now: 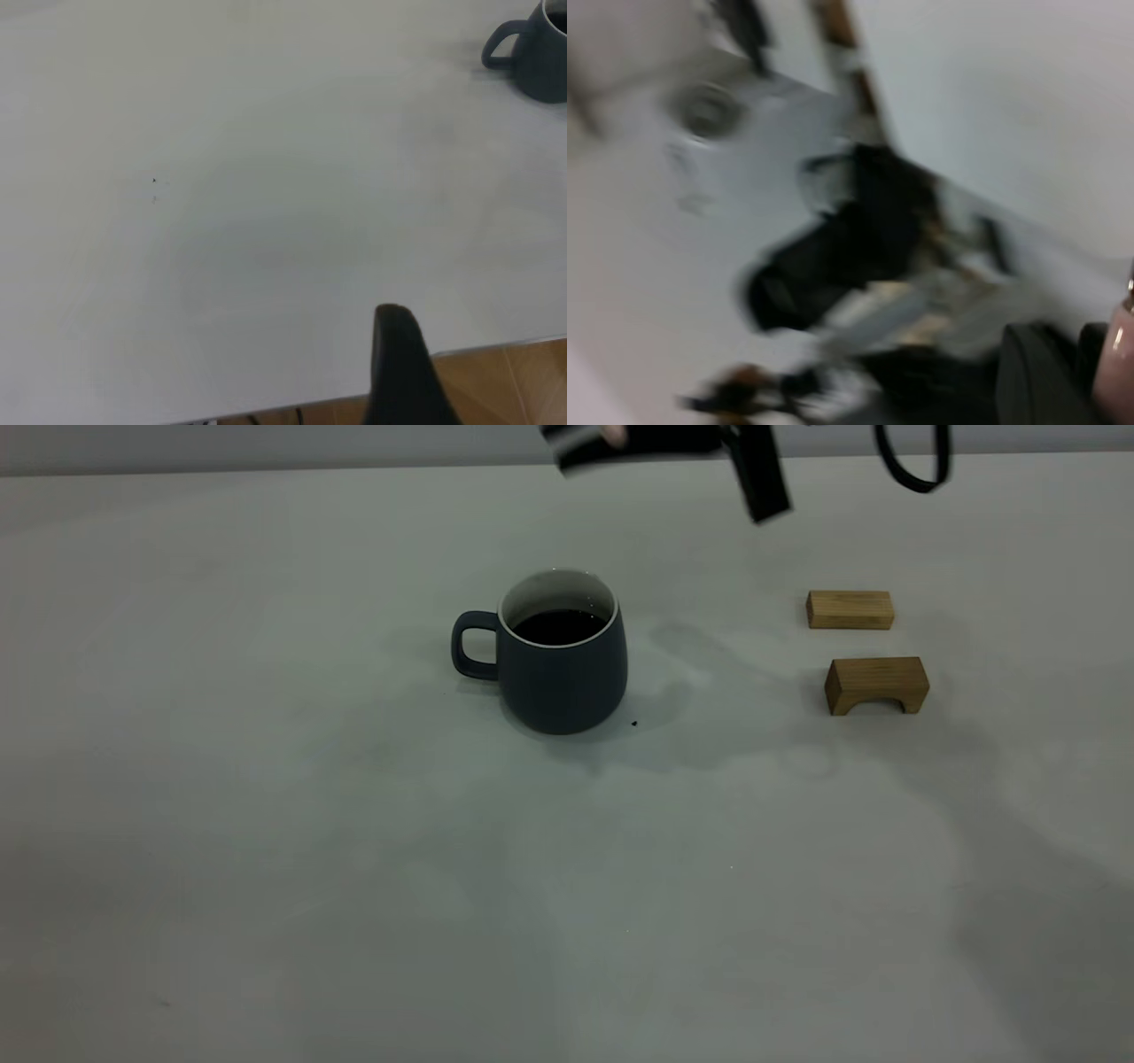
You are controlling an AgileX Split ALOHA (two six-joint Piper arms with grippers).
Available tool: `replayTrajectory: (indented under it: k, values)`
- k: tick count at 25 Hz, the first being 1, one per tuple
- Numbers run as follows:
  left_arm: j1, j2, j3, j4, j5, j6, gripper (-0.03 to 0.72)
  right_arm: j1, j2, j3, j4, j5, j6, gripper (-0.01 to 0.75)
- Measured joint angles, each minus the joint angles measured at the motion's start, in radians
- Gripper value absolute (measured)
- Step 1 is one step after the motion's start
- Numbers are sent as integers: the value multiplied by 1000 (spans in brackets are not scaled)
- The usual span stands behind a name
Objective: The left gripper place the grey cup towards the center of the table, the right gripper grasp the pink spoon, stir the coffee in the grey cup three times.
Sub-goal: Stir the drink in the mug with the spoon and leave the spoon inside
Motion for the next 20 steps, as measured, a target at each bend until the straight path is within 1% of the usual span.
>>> replayTrajectory:
  k: [3,9,11,12,14,16,20]
  values:
    - [0,0,0,0,0,0,519,3,0,0,120,0,219,105]
    - [0,0,0,0,0,0,519,26,2,0,251,0,920,105]
    - [0,0,0,0,0,0,519,39,4,0,267,0,1072,105]
    - [0,0,0,0,0,0,519,43,6,0,269,0,1115,105]
    - [0,0,0,0,0,0,519,53,20,-4,273,2,1138,105]
    - [0,0,0,0,0,0,519,54,61,-32,277,8,1129,105]
    - [0,0,0,0,0,0,519,55,191,-144,278,3,1076,105]
